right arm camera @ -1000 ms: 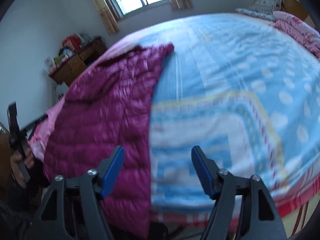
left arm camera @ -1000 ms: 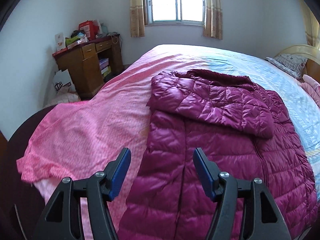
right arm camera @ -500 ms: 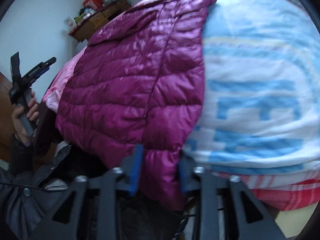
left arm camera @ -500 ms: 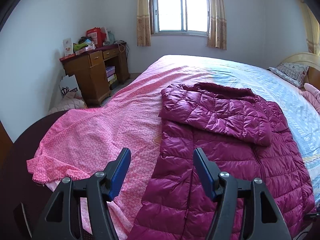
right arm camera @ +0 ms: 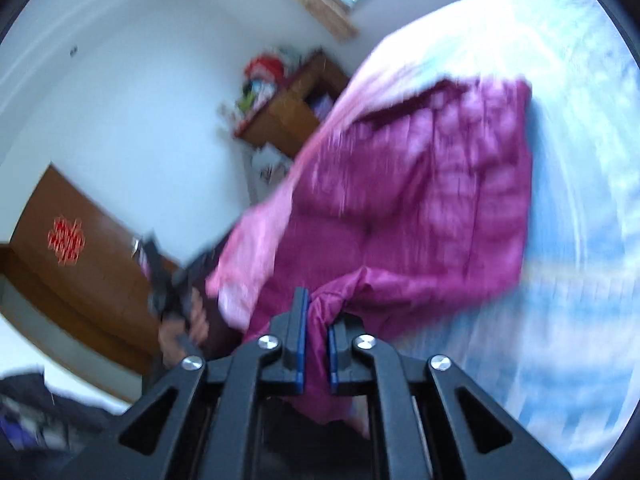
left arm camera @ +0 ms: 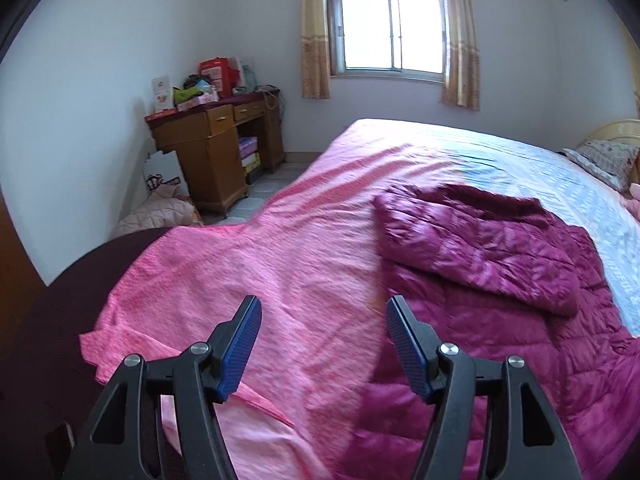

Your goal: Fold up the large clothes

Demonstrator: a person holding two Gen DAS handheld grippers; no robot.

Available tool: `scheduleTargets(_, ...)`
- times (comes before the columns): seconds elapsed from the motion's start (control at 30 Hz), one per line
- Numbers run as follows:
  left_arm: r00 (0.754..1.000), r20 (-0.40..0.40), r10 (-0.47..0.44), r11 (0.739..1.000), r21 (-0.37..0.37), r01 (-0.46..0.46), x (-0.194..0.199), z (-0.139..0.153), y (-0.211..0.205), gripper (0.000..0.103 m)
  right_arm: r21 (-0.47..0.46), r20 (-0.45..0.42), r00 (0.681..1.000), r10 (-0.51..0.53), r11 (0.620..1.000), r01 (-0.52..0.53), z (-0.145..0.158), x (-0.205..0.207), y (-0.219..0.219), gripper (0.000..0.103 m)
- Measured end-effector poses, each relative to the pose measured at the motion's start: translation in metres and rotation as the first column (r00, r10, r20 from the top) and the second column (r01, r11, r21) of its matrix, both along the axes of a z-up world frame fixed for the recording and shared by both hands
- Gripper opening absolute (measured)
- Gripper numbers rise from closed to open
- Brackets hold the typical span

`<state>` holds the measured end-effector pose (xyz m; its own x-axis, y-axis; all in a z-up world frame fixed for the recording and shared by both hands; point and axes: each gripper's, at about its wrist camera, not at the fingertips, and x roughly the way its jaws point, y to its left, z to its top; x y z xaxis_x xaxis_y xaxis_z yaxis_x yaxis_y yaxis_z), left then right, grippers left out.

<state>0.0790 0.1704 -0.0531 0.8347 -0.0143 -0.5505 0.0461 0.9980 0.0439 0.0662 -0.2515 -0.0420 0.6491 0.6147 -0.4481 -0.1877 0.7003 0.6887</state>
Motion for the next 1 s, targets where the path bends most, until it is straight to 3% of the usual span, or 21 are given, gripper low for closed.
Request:
scheduleTargets(0.17, 0.998, -0.015, 0.059, 0.996, -0.059, -0.06, 0.015, 0.004, 0.03, 0.07, 0.105, -0.01, 0.984, -0.178, 0.978, 0.178, -0.003, 0.058, -0.044, 0.011)
scheduleTargets(0.37, 0.995, -0.044, 0.094, 0.987, -0.128, -0.099, 0.036, 0.001, 0.05, 0.071, 0.11, -0.15, 0.926, -0.346, 0.925, 0.364, -0.052, 0.118, -0.077, 0.011)
scheduleTargets(0.43, 0.996, -0.063, 0.064, 0.986, -0.149, -0.073, 0.046, -0.003, 0.043, 0.071, 0.093, -0.185, 0.908, -0.377, 0.913, 0.398, -0.068, 0.127, -0.082, 0.011)
scheduleTargets(0.6, 0.992, -0.113, -0.051, 0.992, -0.119, 0.038, 0.075, -0.02, 0.001, 0.071, 0.084, -0.186, 0.895, -0.406, 0.901, 0.426, -0.08, 0.13, -0.09, 0.016)
scheduleTargets(0.63, 0.989, -0.13, -0.075, 0.992, -0.114, 0.06, 0.082, -0.024, -0.01, 0.071, 0.093, -0.192, 0.895, -0.402, 0.901, 0.424, -0.079, 0.128, -0.091, 0.021)
scheduleTargets(0.7, 0.981, -0.159, -0.107, 0.991, -0.102, 0.092, 0.096, -0.03, -0.027, 0.071, 0.129, -0.195, 0.903, -0.384, 0.902, 0.411, -0.073, 0.121, -0.097, 0.045)
scheduleTargets(0.77, 0.977, -0.168, -0.128, 0.988, -0.103, 0.112, 0.108, -0.031, -0.038, 0.071, 0.125, -0.118, 0.907, -0.405, 0.9, 0.418, -0.057, 0.104, -0.101, 0.096)
scheduleTargets(0.8, 0.976, -0.167, -0.139, 0.986, -0.111, 0.121, 0.112, -0.031, -0.041, 0.071, 0.095, -0.068, 0.901, -0.429, 0.896, 0.434, -0.049, 0.098, -0.103, 0.103)
scheduleTargets(0.9, 0.974, -0.168, -0.15, 0.984, -0.124, 0.13, 0.128, -0.029, -0.045, 0.071, -0.032, 0.081, 0.894, -0.44, 0.896, 0.444, -0.021, 0.081, -0.101, 0.103)
scheduleTargets(1.0, 0.966, -0.197, -0.166, 0.978, -0.161, 0.135, 0.146, -0.03, -0.048, 0.071, -0.203, 0.101, 0.912, -0.397, 0.889, 0.41, -0.014, 0.087, -0.091, 0.103)
